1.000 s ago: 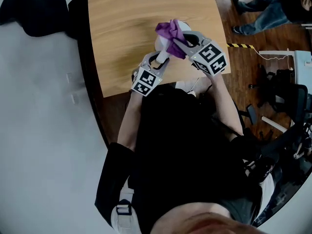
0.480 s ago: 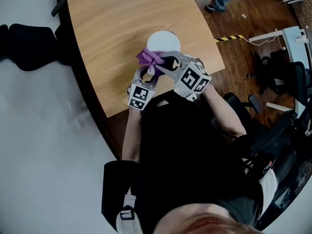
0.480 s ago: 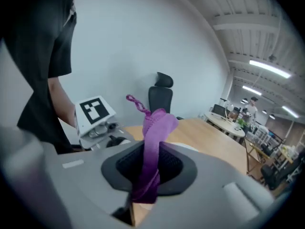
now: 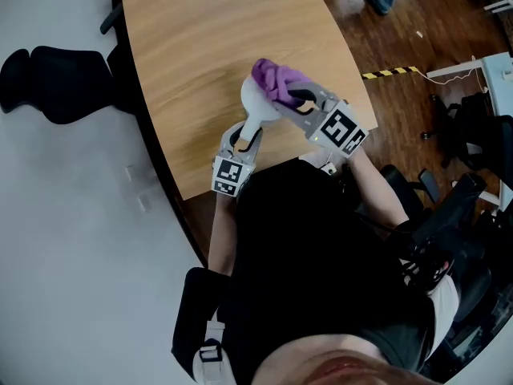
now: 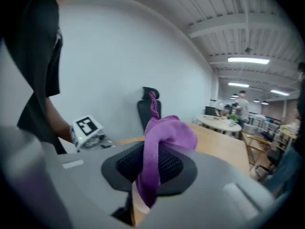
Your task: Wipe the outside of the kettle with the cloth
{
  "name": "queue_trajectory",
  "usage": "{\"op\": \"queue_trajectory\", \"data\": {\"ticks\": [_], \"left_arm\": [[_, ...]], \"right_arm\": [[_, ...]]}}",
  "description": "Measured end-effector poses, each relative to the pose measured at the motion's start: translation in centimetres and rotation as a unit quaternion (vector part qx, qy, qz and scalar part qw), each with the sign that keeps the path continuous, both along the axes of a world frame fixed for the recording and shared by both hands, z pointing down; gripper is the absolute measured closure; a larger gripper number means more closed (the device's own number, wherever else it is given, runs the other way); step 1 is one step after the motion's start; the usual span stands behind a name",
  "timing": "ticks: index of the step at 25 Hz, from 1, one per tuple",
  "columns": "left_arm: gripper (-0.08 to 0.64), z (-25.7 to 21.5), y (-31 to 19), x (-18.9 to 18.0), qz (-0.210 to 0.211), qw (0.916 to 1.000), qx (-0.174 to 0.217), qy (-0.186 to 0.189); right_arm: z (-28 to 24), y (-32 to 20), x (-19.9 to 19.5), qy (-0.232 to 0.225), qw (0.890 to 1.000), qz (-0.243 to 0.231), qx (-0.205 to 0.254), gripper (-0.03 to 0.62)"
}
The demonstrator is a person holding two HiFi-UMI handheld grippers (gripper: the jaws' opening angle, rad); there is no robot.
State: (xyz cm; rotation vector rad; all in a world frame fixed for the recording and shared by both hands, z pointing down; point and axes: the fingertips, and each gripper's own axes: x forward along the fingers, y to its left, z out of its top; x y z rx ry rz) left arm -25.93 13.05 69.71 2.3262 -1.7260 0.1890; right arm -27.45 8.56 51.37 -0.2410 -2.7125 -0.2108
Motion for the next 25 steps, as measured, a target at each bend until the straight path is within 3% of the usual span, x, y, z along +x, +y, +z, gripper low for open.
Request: {"op": "queue_trajectory", "data": {"ticks": [2, 3, 4, 6, 8, 10, 11, 13, 16, 18, 20, 21, 23, 25], "left_arm": [[0.506, 0.0, 0.3, -0.4, -0.023, 0.9997, 0.0, -0.005], [0.505, 0.0, 0.4, -0.5, -0.032, 0.9994, -0.001, -0.009], [0.502, 0.0, 0.4, -0.6, -0.039, 0.9991, -0.002, -0.014], [0.499, 0.1, 0.6, -0.8, -0.048, 0.9986, -0.006, -0.021], [0.483, 0.3, 0.7, -1.2, -0.053, 0.9982, -0.01, -0.026], [0.477, 0.2, 0.6, -1.7, -0.059, 0.9976, -0.011, -0.035], [0.471, 0.0, 0.5, -1.9, -0.062, 0.9972, -0.01, -0.04], [0.463, -0.3, 0.4, -2.4, -0.066, 0.9964, -0.005, -0.053], [0.465, -0.5, 0.0, -3.2, -0.067, 0.9944, 0.004, -0.082], [0.466, -0.5, 1.2, -1.5, -0.073, 0.9936, -0.012, -0.086], [0.465, -0.4, 5.4, 2.6, -0.083, 0.992, -0.063, -0.071], [0.465, -0.5, 6.9, 4.2, -0.085, 0.9914, -0.067, -0.074], [0.464, -1.8, 6.6, 4.0, -0.082, 0.9915, -0.023, -0.098], [0.447, -3.0, 5.7, 2.4, -0.079, 0.9917, -0.01, -0.101]], "right_arm": [[3.0, 5.1, -0.2, 0.028, 0.996, -0.079, 0.044, 0.534], [4.4, 5.5, 0.3, 0.039, 0.994, -0.086, 0.056, 0.534], [5.1, 4.4, 0.8, 0.037, 0.996, -0.072, 0.047, 0.534], [5.4, -0.9, 2.1, 0.025, 1.0, 0.004, 0.004, 0.534], [6.2, -7.1, 3.6, 0.043, 0.994, 0.097, -0.016, 0.535], [4.7, -9.8, 3.6, 0.053, 0.988, 0.141, -0.028, 0.535], [2.7, -8.8, 2.4, 0.041, 0.99, 0.128, -0.045, 0.535], [-0.4, -2.8, -1.5, 0.025, 0.996, 0.045, -0.073, 0.534], [2.1, 5.2, -6.1, 0.1, 0.992, -0.073, -0.007, 0.534], [4.8, 6.2, -4.8, 0.158, 0.984, -0.085, 0.012, 0.534], [6.1, 6.8, 0.0, 0.175, 0.982, -0.06, -0.044, 0.534], [6.3, 6.4, 2.3, 0.166, 0.982, -0.04, -0.076, 0.534], [6.1, 2.4, 4.6, 0.127, 0.984, 0.017, -0.126, 0.534], [7.0, -3.4, 6.2, 0.11, 0.978, 0.091, -0.152, 0.534]]}}
